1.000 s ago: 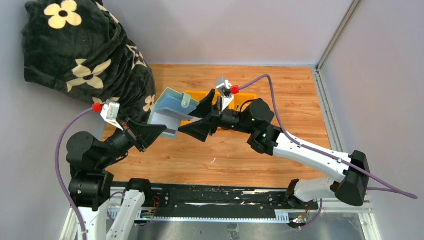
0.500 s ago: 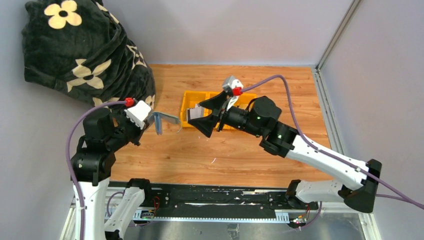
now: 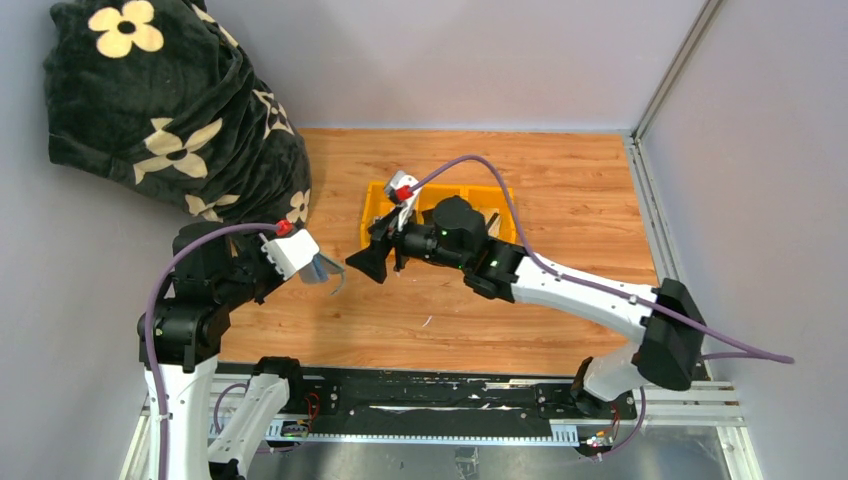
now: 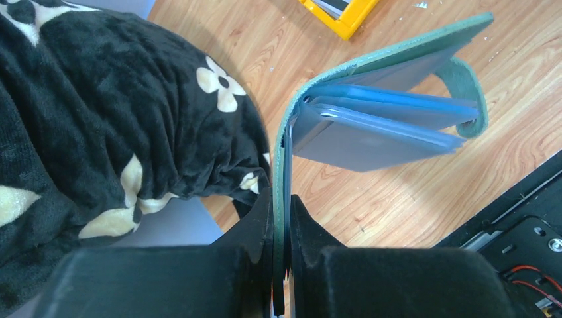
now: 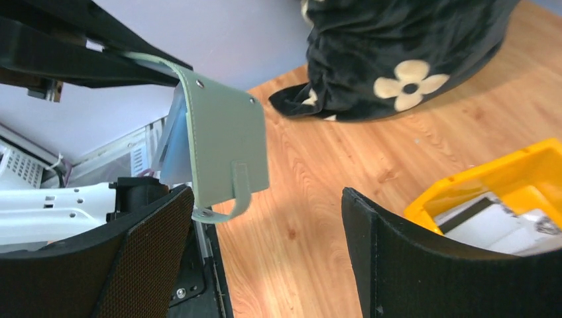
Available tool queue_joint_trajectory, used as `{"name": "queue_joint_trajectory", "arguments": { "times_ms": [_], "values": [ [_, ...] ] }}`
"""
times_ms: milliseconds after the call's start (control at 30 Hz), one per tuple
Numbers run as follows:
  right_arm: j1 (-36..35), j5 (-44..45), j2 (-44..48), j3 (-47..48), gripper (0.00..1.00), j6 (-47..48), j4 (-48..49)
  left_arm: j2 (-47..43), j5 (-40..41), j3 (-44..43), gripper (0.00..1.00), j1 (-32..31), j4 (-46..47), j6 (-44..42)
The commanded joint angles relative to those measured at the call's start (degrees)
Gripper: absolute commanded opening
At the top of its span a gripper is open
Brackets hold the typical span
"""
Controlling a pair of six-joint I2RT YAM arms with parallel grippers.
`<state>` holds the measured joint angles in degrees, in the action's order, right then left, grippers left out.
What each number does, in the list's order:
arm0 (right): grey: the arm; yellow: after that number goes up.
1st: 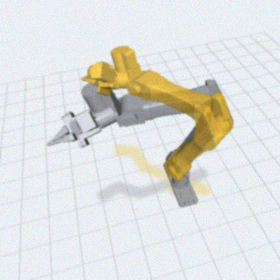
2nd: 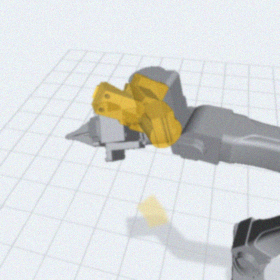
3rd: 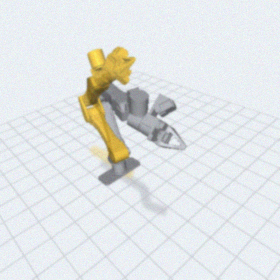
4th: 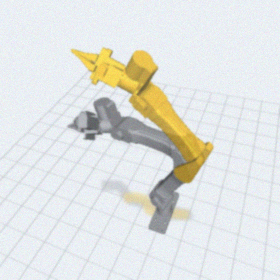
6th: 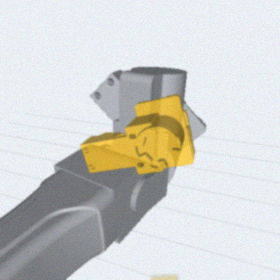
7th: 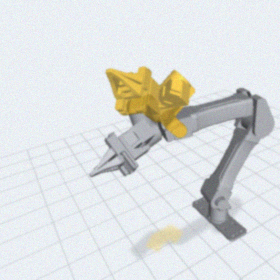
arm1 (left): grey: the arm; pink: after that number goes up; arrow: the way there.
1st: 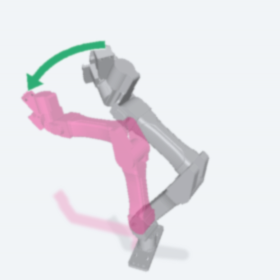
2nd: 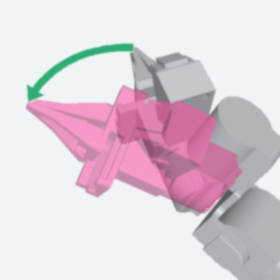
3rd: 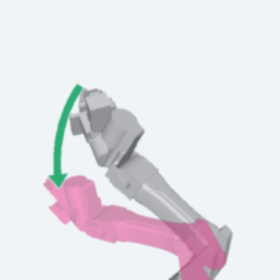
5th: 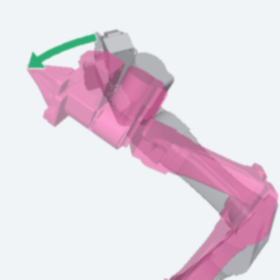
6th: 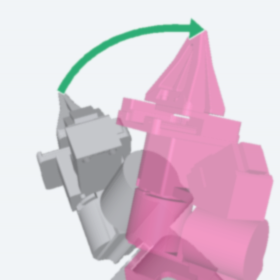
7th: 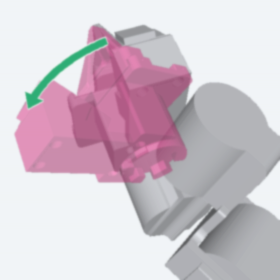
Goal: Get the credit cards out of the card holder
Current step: Remove the credit card from the card holder.
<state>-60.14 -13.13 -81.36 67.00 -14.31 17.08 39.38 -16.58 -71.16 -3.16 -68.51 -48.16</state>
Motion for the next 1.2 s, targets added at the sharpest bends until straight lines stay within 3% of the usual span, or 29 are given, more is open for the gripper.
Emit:
{"name": "queue_joint_trajectory", "arguments": {
  "times_ms": [0, 300, 700, 767, 833, 867, 967, 1000, 1133, 1167],
  "values": [
    [-3.32, -3.23, -3.27, 5.24, 0.85, 0.74, 5.41, -0.26, -1.91, -1.14, 0.0, -0.27, -0.24, -1.02],
    [-6.34, -3.06, -9.82, 7.94, 0.86, -2.07, 11.72, -0.47, -2.38, -1.16, 0.0, -0.31, -0.15, -0.49],
    [-9.64, 8.53, -14.08, 13.17, 0.87, 5.92, -0.57, -0.92, -4.02, -2.88, 0.0, -0.3, -0.22, 0.96],
    [-9.57, 10.55, -14.02, 13.29, 0.79, 7.0, -1.59, -1.16, -4.47, -3.15, 0.0, -0.27, -0.22, 0.96],
    [-9.64, 10.64, -13.79, 13.77, 0.6, 8.95, -2.53, -1.92, -5.24, -3.33, 0.0, -0.27, -0.29, 0.96],
    [-9.62, 10.36, -13.68, 14.29, 0.5, 10.05, -3.87, -2.45, -5.98, -3.37, 0.0, -0.31, -0.28, 0.97],
    [-9.56, 6.57, -12.61, 16.22, 0.05, 11.63, -7.27, -4.12, -9.55, -3.31, 0.0, -0.27, -0.12, 1.6],
    [-9.39, 4.21, -11.88, 16.2, 0.01, 11.78, -7.81, -4.5, -10.41, -3.29, 0.01, -0.27, -0.12, 1.99],
    [-8.67, -6.45, -7.42, 15.69, 0.0, 9.73, -11.23, -4.59, -15.9, -3.5, 0.24, -0.27, 0.09, 4.98],
    [-8.41, -8.57, -6.54, 15.82, 0.0, 9.32, -12.15, -4.45, -16.93, -3.59, 0.26, -0.28, 0.12, 5.7]
  ]
}}
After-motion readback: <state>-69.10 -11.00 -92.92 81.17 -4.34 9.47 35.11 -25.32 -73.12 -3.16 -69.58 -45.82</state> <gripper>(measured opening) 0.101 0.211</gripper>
